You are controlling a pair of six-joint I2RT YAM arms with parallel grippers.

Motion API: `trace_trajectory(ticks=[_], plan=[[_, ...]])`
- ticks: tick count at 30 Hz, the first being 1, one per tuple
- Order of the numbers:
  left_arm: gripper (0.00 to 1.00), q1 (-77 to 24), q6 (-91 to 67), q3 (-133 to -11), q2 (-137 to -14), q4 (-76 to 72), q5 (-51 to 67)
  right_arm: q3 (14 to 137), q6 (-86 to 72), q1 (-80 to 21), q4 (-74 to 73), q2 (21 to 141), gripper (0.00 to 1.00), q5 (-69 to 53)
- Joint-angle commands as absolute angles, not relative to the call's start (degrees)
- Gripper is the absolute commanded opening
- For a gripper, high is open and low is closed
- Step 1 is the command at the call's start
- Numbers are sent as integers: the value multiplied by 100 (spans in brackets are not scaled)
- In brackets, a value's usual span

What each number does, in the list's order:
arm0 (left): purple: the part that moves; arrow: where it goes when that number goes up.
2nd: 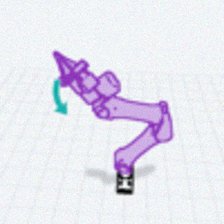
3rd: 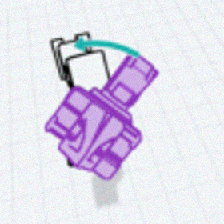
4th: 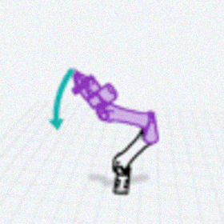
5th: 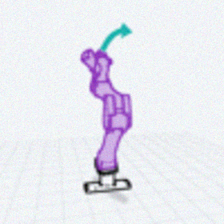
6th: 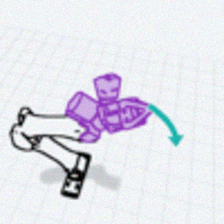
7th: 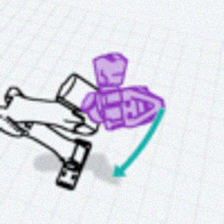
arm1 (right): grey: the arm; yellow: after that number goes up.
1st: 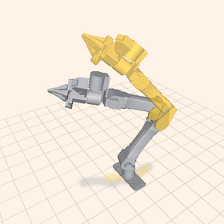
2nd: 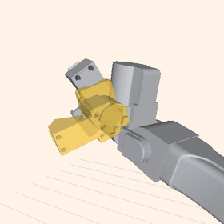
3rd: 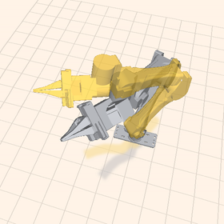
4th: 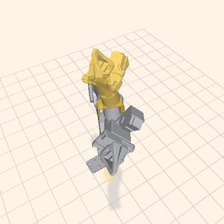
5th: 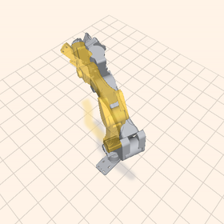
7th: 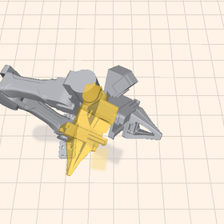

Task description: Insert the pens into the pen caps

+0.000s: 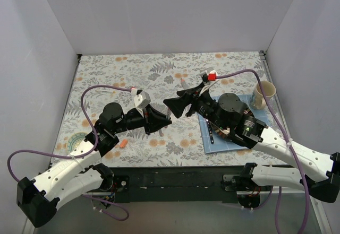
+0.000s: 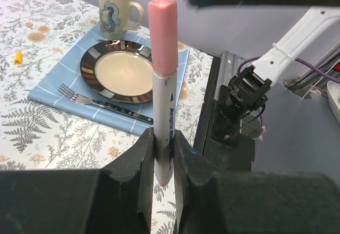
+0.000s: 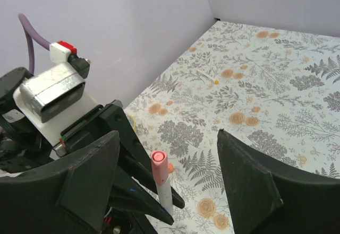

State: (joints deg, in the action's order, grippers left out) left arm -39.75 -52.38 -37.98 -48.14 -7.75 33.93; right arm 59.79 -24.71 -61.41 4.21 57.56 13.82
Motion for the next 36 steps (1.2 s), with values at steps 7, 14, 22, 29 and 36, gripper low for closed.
trace_trajectory(ticks=[7,14,22,29,36], plan=[[0,-3946,-5054,-3779,-4667,-721,3542,6223,-2241,-6152,887,6091,68,545],[0,-3955,-5027,-3788,-4641,-677,3455,6065,-2311,-6152,958,6126,46,413],[0,-3955,-5256,-3849,-4684,-984,3032,5538,-2487,-6152,923,6135,1,168],[0,-3946,-5001,-4227,-4948,-774,2585,5370,-2654,-6161,800,6196,1,123],[0,-3946,-4825,-4544,-5308,-545,2180,5423,-2900,-6196,501,6346,1,229]])
